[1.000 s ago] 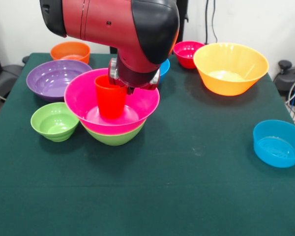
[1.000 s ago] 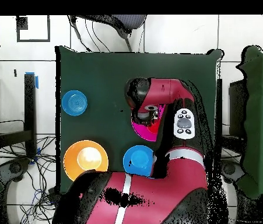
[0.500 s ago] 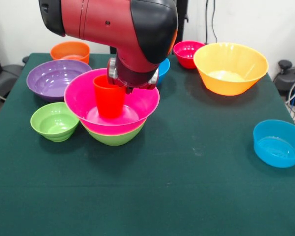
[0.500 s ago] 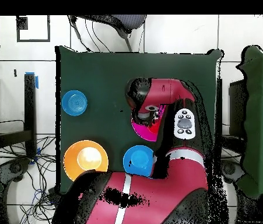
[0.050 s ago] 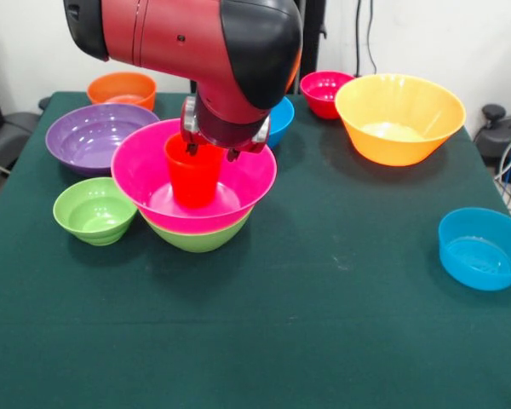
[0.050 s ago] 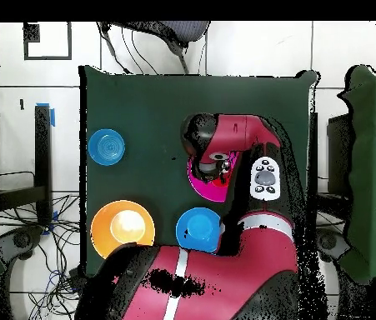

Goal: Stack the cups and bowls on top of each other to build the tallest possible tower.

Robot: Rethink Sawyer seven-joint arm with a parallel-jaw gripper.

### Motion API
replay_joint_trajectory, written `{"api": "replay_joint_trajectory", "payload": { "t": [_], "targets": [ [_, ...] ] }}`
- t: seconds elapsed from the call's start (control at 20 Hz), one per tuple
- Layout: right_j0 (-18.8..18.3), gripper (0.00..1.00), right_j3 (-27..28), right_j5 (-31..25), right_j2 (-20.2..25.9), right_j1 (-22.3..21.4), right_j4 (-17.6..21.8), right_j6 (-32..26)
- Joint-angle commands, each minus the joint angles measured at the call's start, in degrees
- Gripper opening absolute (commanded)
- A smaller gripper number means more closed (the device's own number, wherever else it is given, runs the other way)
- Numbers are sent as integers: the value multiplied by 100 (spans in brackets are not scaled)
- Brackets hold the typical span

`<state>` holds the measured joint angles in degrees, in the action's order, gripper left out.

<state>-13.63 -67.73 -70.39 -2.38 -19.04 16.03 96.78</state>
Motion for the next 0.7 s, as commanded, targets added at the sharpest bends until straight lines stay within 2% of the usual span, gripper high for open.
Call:
{"api": "replay_joint_trajectory", "payload": {
  "t": [0.05,0.7],
  "targets": [
    [-40,100,-417,534,369,-58,105,14],
    [-27,100,-436,530,353,-60,75,112]
  ]
}}
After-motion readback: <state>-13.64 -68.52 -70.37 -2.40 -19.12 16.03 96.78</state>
